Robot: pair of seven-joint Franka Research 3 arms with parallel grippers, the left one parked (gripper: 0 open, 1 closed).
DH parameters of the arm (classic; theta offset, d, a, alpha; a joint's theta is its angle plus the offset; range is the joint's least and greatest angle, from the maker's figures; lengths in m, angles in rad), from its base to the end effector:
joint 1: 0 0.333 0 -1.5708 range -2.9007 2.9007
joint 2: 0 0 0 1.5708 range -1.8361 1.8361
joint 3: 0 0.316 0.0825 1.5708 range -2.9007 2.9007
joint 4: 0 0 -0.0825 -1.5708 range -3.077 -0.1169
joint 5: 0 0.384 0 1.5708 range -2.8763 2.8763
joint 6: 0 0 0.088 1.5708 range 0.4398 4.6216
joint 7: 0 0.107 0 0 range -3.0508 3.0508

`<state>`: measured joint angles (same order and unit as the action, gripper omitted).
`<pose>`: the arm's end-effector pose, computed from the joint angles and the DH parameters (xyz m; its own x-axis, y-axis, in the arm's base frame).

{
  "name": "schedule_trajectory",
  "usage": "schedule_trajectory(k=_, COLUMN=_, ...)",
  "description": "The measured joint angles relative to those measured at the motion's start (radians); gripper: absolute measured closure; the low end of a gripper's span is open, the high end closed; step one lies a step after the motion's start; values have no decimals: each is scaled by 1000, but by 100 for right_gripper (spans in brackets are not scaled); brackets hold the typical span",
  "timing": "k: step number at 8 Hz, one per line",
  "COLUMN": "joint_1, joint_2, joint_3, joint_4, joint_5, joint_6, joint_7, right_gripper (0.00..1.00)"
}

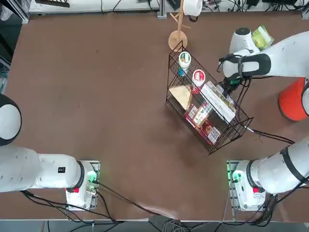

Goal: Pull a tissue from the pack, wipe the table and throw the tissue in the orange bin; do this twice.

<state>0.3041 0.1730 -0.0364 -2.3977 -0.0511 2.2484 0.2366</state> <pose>0.4462 0.1204 0.2223 0.9525 0.0494 -0.3005 0.0852 -0.9906 0.1073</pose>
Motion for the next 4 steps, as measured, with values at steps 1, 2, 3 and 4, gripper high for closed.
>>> schedule_trajectory(k=1, joint_1=30, joint_2=4, joint_3=3, joint_4=-1, joint_5=0, joint_6=-1, joint_7=41, right_gripper=97)
schedule_trajectory(k=2, joint_1=50, joint_2=10, joint_3=4, joint_4=-1, joint_5=0, joint_6=-1, joint_7=65, right_gripper=97)
schedule_trajectory(k=3, joint_1=62, joint_2=20, joint_3=4, joint_4=-2, joint_5=-1, joint_6=-1, joint_7=78, right_gripper=97)
schedule_trajectory(k=4, joint_1=67, joint_2=32, joint_3=4, joint_4=-2, joint_5=-1, joint_6=2, joint_7=81, right_gripper=97)
